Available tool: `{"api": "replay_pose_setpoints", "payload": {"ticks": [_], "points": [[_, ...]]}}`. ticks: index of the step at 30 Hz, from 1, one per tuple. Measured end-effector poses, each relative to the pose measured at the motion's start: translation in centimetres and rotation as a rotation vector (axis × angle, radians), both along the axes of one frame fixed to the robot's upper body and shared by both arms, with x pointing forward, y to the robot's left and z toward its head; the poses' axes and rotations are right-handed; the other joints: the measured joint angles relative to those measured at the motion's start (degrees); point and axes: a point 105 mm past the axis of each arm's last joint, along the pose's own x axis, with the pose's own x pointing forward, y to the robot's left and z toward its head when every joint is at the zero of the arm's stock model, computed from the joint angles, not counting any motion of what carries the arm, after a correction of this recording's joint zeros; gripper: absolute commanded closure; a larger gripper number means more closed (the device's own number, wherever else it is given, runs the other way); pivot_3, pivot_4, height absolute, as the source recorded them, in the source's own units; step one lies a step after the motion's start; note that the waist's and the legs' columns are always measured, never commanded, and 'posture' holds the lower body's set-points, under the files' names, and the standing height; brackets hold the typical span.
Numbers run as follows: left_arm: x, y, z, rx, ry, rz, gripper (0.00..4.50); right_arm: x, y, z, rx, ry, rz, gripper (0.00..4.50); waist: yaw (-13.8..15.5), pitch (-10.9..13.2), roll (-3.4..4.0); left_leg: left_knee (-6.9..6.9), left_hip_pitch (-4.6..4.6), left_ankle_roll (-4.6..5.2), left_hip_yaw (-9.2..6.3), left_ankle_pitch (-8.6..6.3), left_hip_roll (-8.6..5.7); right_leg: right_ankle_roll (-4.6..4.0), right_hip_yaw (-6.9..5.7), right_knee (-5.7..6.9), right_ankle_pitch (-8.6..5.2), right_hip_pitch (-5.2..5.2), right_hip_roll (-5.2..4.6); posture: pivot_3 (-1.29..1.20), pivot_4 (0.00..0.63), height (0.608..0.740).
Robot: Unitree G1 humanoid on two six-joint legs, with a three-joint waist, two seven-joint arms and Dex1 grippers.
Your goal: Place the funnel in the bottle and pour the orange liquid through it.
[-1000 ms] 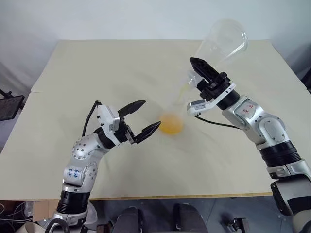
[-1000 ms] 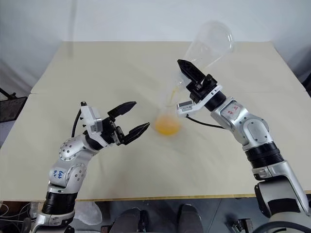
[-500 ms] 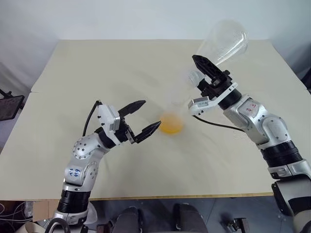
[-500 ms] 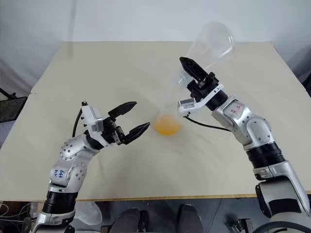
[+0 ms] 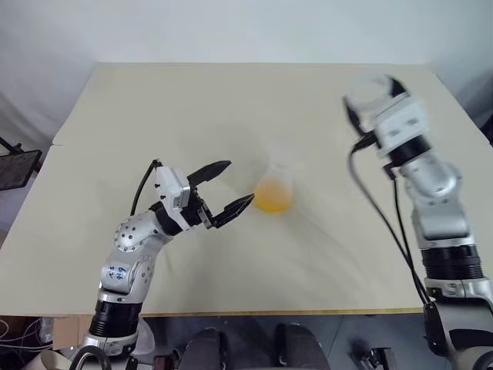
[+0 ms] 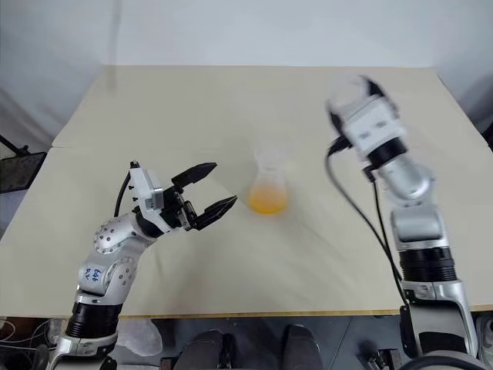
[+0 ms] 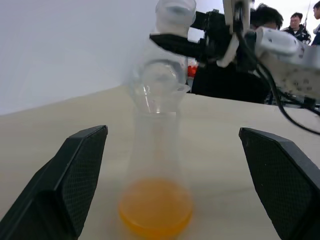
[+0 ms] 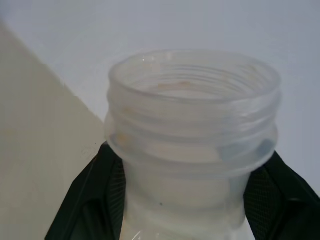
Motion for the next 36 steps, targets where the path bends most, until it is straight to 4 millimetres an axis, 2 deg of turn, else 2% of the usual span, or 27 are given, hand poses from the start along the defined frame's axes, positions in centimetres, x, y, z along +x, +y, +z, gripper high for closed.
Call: {"api": "replay_pose_setpoints", "payload": {"ticks": [4, 8, 10, 12, 13, 18, 19, 21, 23, 24, 25, 29, 32, 34, 36], "points": [[0.0, 0.0, 0.0, 0.002, 0.0, -0.002, 0.0, 0.5, -2.4, -0.4, 0.165, 0.099, -0.025, 1.91, 0.0, 0.0, 0.0, 0.0, 0.0, 0.0, -0.01, 0.0, 0.0, 0.0, -0.02, 0.0, 0.0, 0.02, 0.0, 0.0, 0.15, 0.74], [0.0, -0.1, 0.0, 0.005, 0.001, -0.01, 0.0, 1.2, -5.2, -2.0, 0.296, 0.205, -0.079, 1.91, -0.2, 0.0, 0.0, -0.01, 0.01, 0.0, 0.05, 0.0, -0.03, 0.0, -0.02, 0.0, 0.0, 0.0, 0.01, 0.0, 0.15, 0.74], [0.0, -0.1, 0.0, 0.005, 0.0, -0.012, 0.0, 1.4, -7.5, -3.7, 0.35, 0.252, -0.149, 1.91, -0.2, 0.0, 0.01, -0.05, 0.01, 0.0, 0.1, 0.0, -0.05, 0.0, -0.02, -0.01, 0.0, -0.02, 0.02, 0.0, 0.15, 0.74], [0.0, -0.1, 0.0, 0.005, 0.002, -0.012, 0.0, 1.5, -8.6, -5.3, 0.412, 0.314, -0.155, 1.91, -0.2, 0.0, 0.0, -0.05, 0.01, 0.0, 0.12, 0.0, -0.06, 0.0, -0.01, -0.01, 0.0, -0.03, 0.02, 0.0, 0.15, 0.74], [0.0, -0.2, 0.0, 0.003, 0.004, -0.015, 0.0, 1.7, -9.3, -6.7, 0.49, 0.365, -0.141, 1.91, -0.2, 0.0, 0.01, -0.05, 0.02, 0.0, 0.14, 0.0, -0.07, 0.0, -0.01, -0.01, 0.0, -0.03, 0.02, 0.0, 0.15, 0.74], [0.1, -0.3, 0.0, -0.001, 0.005, -0.015, 0.0, 1.9, -9.6, -7.7, 0.481, 0.371, -0.117, 1.91, -0.2, 0.0, 0.0, -0.04, 0.04, -0.01, 0.16, 0.0, -0.07, 0.0, 0.01, -0.01, 0.0, -0.01, 0.05, 0.0, 0.15, 0.74], [0.1, -0.3, 0.0, -0.002, 0.006, -0.014, 0.0, 1.9, -9.7, -7.8, 0.483, 0.367, -0.117, 1.35, -0.2, 0.0, 0.0, -0.04, 0.05, -0.01, 0.16, 0.0, -0.07, 0.0, 0.0, -0.01, 0.0, 0.0, 0.05, 0.0, 0.15, 0.74], [0.1, -0.3, 0.0, -0.003, 0.006, -0.014, 0.0, 2.0, -9.8, -7.7, 0.487, 0.364, -0.118, 0.96, -0.2, 0.0, 0.0, -0.03, 0.05, -0.01, 0.16, 0.01, -0.07, 0.0, 0.01, -0.01, 0.0, 0.0, 0.05, 0.0, 0.15, 0.74], [0.1, -0.3, 0.0, -0.003, 0.007, -0.014, 0.0, 2.0, -10.0, -7.8, 0.494, 0.358, -0.12, 0.31, -0.2, 0.0, 0.0, -0.03, 0.06, -0.01, 0.16, 0.01, -0.07, 0.0, 0.01, -0.01, 0.0, 0.01, 0.05, 0.0, 0.15, 0.74], [0.1, -0.3, 0.0, -0.003, 0.007, -0.014, 0.0, 2.1, -10.0, -7.8, 0.496, 0.357, -0.121, 0.31, -0.2, 0.0, 0.0, -0.03, 0.06, -0.01, 0.16, 0.01, -0.07, 0.0, 0.01, -0.01, 0.0, 0.01, 0.05, 0.0, 0.15, 0.74], [0.1, -0.3, 0.0, -0.003, 0.007, -0.013, 0.0, 2.1, -10.2, -7.8, 0.501, 0.354, -0.124, 0.07, -0.2, 0.0, 0.0, -0.02, 0.06, -0.01, 0.16, 0.01, -0.07, 0.0, 0.01, -0.01, 0.0, 0.01, 0.05, 0.0, 0.15, 0.74], [0.1, -0.2, 0.0, -0.001, 0.011, -0.012, 0.0, 1.8, -10.6, -9.7, 0.509, 0.411, -0.134, 0.07, 0.0, 0.0, 0.0, -0.05, 0.02, 0.0, 0.16, 0.02, -0.06, 0.0, -0.01, -0.02, 0.0, -0.01, 0.02, 0.0, 0.15, 0.74], [0.1, -0.2, -0.2, 0.004, 0.02, -0.012, 0.0, 1.0, -10.6, -8.0, 0.5, 0.349, -0.117, 0.07, 0.0, 0.0, 0.01, -0.05, 0.02, -0.01, 0.15, 0.02, -0.06, 0.0, -0.02, -0.02, 0.0, -0.01, 0.03, 0.0, 0.15, 0.74], [0.1, 0.0, -0.2, 0.005, 0.018, -0.007, 0.0, 0.1, -11.5, -6.7, 0.507, 0.287, -0.139, 0.07, 0.2, 0.0, 0.0, -0.04, 0.02, -0.01, 0.15, 0.02, -0.05, 0.01, -0.01, -0.03, 0.0, -0.01, 0.02, 0.0, 0.15, 0.74], [0.1, 0.0, -0.1, 0.004, 0.017, -0.003, 0.0, -0.5, -12.3, -6.4, 0.526, 0.258, -0.165, 0.07, 0.6, 0.0, 0.0, -0.04, 0.02, -0.01, 0.15, 0.02, -0.06, 0.01, 0.0, -0.03, 0.0, -0.01, 0.03, 0.0, 0.15, 0.74]]}}
